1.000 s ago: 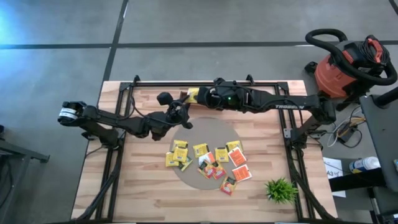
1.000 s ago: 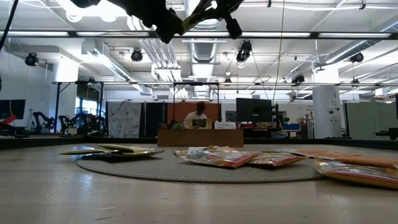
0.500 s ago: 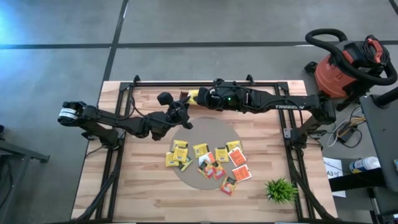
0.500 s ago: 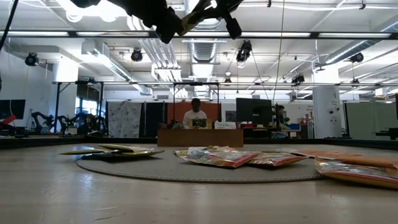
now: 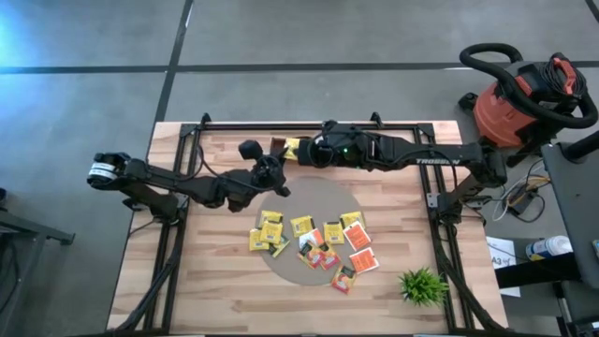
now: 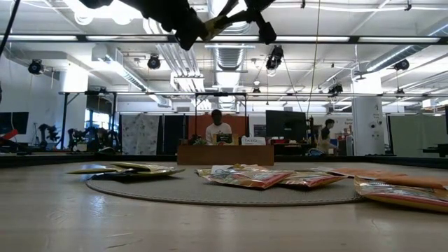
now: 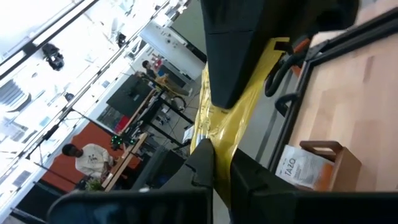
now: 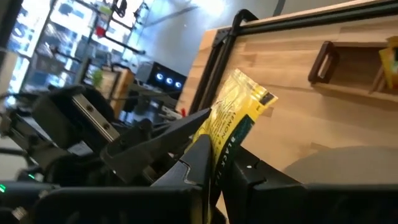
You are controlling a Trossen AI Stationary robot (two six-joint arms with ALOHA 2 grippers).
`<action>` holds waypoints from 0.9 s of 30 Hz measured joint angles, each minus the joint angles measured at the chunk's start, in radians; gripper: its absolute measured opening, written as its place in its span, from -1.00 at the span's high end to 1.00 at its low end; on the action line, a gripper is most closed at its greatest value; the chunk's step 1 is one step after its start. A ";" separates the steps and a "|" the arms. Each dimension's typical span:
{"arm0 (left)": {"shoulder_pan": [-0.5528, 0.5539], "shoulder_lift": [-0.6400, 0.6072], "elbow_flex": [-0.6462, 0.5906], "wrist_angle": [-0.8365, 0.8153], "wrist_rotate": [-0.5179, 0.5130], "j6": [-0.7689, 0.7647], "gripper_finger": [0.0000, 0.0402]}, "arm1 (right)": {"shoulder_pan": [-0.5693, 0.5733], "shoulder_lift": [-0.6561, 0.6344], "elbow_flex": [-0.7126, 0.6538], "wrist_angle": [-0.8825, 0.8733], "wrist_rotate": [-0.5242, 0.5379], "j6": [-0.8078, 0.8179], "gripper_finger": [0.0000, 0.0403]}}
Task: Pick & Place Tea
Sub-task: Put the yellow tea bag into the left compartment of the wooden organizer
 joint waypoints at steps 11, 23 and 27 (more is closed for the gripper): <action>0.010 0.000 -0.001 -0.086 -0.057 -0.116 0.93 | 0.000 -0.038 -0.002 -0.027 0.011 -0.216 0.61; 0.052 -0.096 -0.002 -0.346 0.117 -0.761 0.94 | 0.008 -0.170 0.000 -0.143 0.063 -0.613 0.50; 0.091 -0.133 -0.002 -0.371 0.419 -0.906 0.94 | 0.022 -0.209 0.000 -0.169 0.063 -0.786 0.53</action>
